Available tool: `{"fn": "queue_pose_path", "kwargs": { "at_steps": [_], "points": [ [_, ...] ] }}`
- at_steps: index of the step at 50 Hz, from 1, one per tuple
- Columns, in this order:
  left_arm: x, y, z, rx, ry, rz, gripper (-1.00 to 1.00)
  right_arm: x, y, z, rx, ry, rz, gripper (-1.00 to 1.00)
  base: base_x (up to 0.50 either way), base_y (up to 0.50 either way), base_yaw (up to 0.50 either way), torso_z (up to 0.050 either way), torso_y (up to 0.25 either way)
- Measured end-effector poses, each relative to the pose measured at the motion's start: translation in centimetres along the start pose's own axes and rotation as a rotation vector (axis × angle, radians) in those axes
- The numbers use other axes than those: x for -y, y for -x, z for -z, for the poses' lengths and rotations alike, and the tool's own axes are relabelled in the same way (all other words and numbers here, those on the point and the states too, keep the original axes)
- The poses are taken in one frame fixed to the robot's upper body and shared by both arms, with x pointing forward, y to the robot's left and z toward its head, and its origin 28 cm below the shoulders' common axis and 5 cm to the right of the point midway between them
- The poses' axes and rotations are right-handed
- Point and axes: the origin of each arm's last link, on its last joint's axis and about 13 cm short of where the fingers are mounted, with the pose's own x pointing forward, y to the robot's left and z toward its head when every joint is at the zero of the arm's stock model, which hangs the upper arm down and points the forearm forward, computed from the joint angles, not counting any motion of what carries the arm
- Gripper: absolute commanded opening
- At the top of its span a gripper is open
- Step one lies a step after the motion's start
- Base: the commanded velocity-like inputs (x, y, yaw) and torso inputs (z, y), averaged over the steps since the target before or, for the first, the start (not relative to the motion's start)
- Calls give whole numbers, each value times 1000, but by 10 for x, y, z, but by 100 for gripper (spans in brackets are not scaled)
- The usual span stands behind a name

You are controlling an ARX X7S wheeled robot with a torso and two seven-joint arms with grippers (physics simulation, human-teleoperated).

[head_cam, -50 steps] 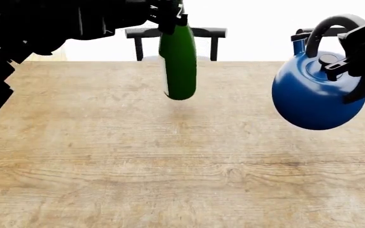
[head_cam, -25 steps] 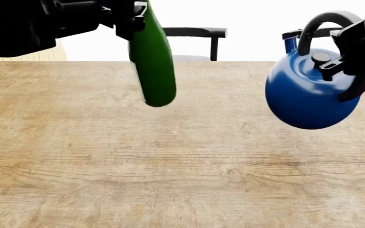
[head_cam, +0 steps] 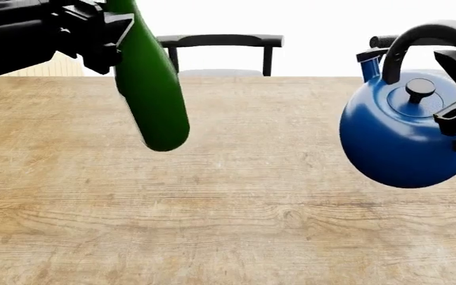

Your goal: Pick the kettle non electric and bottle and place them in the sink. Then turn on the water.

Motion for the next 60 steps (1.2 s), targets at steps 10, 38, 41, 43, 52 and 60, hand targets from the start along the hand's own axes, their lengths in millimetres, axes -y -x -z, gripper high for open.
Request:
{"fn": "queue_pose_path", "kwargs": {
  "at_steps": [10, 38, 41, 43, 52, 60],
  "points": [
    [0, 30, 9, 9, 7, -43, -100, -5, 10, 0, 12, 16, -15, -100, 0, 0, 0, 1, 1],
    [-4, 84, 44, -24, 54, -179, -100, -14, -2, -2, 55, 28, -70, -100, 0, 0, 0, 1, 2],
    [-5, 88, 46, -29, 59, -192, -100, -14, -2, -2, 59, 27, -69, -100, 0, 0, 0, 0, 3],
    [-5, 90, 48, -32, 63, -201, -100, -14, -3, -2, 61, 26, -69, -100, 0, 0, 0, 0, 0],
    [-8, 97, 58, -57, 78, -236, -100, -15, -5, -2, 67, 22, -70, -100, 0, 0, 0, 1, 2],
    [-9, 98, 65, -77, 89, -252, -100, -16, -6, -2, 74, 25, -68, -100, 0, 0, 0, 0, 1]
  ]
}}
